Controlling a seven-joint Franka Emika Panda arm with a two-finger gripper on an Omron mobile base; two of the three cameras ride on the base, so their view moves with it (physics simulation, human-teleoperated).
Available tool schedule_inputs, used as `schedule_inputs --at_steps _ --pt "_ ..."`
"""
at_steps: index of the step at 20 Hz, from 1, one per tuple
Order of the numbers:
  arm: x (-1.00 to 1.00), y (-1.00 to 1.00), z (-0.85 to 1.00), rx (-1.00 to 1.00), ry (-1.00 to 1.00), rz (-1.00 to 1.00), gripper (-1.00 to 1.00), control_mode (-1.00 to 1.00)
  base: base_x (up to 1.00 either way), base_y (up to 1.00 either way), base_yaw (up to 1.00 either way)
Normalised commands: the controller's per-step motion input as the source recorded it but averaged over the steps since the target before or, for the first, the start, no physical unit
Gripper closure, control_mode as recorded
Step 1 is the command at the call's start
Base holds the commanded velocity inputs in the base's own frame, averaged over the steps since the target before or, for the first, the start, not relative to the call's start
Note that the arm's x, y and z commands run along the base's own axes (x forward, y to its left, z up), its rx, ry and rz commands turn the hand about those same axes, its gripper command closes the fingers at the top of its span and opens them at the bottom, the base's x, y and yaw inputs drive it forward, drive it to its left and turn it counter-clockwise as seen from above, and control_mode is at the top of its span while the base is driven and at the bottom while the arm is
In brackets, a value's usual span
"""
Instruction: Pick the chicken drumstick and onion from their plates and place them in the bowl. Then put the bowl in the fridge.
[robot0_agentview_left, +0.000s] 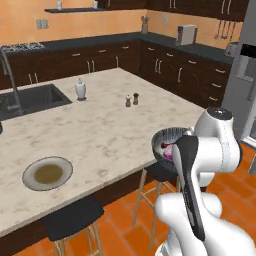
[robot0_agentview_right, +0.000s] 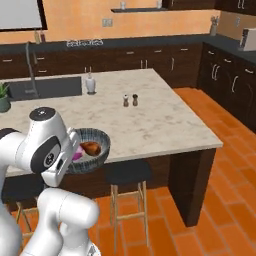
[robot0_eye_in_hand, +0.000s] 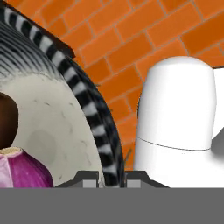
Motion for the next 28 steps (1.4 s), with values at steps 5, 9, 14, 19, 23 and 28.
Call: schedule_inputs --at_steps 5,9,14,19,23,28 --pt "0.00 0.00 0.00 0.00 0.00 0.00 1.00 1.00 -0.07 -1.00 -0.24" --pt "0.00 0.00 0.00 0.00 0.00 0.00 1.00 1.00 0.16 -1.00 0.30" --pt "0.00 0.00 0.00 0.00 0.00 0.00 1.00 1.00 0.10 -0.99 0.60" --pt "0.00 0.00 0.00 0.00 0.00 0.00 1.00 1.00 0.01 -0.99 0.63" --pt "0.00 0.00 0.00 0.00 0.00 0.00 1.00 1.00 -0.06 -1.00 0.33" --pt "0.00 0.00 0.00 0.00 0.00 0.00 1.00 1.00 0.00 -1.00 0.15"
